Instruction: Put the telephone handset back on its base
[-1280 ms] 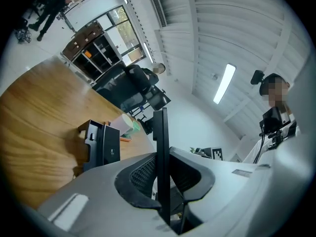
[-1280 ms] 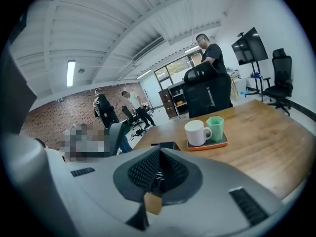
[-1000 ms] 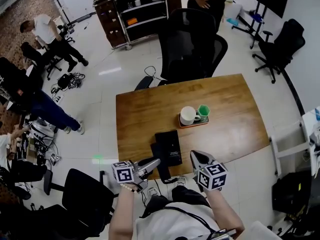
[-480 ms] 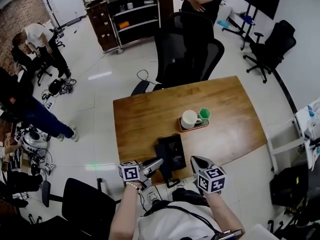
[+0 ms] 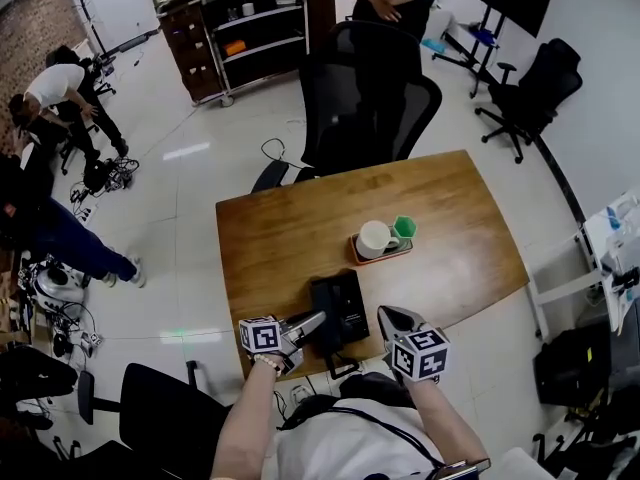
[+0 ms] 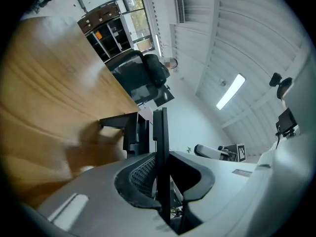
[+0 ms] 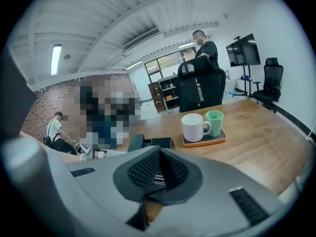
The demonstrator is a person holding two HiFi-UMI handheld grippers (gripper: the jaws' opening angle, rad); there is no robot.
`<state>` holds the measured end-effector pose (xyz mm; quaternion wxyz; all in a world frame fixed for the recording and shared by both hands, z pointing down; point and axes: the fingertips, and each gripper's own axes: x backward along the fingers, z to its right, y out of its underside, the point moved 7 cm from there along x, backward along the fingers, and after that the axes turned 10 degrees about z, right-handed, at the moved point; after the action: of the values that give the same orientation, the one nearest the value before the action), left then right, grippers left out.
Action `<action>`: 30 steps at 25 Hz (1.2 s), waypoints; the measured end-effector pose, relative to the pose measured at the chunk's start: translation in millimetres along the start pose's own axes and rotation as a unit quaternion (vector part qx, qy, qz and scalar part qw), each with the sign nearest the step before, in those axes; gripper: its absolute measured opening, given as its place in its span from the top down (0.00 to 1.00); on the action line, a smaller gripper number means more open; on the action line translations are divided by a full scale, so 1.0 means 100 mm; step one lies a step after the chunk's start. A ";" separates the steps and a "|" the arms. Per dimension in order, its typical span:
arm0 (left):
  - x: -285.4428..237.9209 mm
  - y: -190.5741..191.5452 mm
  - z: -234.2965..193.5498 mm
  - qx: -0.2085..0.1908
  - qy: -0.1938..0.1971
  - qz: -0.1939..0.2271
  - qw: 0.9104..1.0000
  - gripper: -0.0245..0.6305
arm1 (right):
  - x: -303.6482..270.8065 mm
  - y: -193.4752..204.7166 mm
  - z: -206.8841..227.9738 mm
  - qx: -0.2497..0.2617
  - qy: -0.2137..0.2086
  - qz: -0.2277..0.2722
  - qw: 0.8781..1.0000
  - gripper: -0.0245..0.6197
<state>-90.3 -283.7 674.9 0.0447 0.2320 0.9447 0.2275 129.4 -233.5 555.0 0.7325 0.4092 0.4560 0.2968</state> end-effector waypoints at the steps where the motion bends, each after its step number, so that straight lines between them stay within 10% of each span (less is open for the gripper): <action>1: -0.01 0.00 -0.02 0.003 0.000 0.002 1.000 0.84 | -0.02 0.00 0.00 0.001 -0.001 -0.001 1.000 0.96; 30: -0.11 0.07 -0.26 -0.049 -0.067 0.008 0.997 0.83 | -0.16 -0.02 0.12 0.004 -0.015 -0.001 1.000 0.96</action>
<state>-82.6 -294.1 701.2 0.1175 0.2516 0.9255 0.2576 133.9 -251.5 563.3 0.7378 0.4163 0.4467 0.2879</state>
